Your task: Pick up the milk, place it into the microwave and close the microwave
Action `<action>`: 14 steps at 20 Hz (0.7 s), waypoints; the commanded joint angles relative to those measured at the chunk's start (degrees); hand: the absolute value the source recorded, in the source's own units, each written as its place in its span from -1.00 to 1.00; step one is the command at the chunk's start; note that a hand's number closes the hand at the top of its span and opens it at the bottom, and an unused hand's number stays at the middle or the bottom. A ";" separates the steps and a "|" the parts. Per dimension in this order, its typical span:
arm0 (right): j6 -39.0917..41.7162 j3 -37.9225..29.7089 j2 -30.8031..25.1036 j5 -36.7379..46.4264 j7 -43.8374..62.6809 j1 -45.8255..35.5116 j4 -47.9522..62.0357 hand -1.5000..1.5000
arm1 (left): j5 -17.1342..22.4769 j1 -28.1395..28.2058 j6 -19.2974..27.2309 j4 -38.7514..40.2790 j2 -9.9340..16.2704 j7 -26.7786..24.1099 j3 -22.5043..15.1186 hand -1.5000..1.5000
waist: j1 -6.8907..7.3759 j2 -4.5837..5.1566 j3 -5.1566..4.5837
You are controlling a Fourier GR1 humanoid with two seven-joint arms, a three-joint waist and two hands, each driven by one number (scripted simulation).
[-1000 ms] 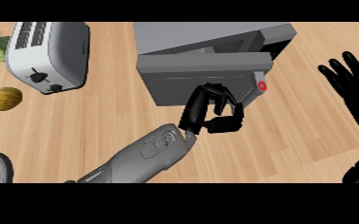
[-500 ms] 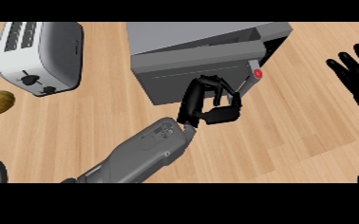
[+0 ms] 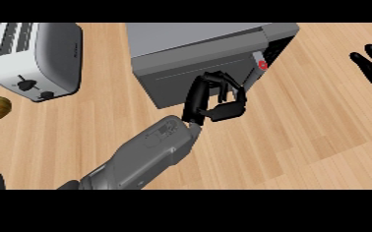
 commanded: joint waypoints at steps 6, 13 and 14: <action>-0.34 -0.30 -1.64 -3.46 2.24 -1.93 -0.41 -1.00 | 3.47 -5.79 -1.26 5.38 0.04 -4.25 4.39 1.00 | -0.20 0.27 -0.08; -0.21 -0.99 -2.73 -5.33 3.20 -2.07 0.26 -1.00 | 5.54 -6.86 -1.11 7.04 0.04 -6.20 4.08 1.00 | -1.22 0.56 0.12; -0.03 -0.83 -3.01 -5.85 3.56 -2.55 0.27 -1.00 | 5.85 -6.02 -1.84 7.05 0.04 -6.89 3.34 1.00 | -0.77 0.65 0.06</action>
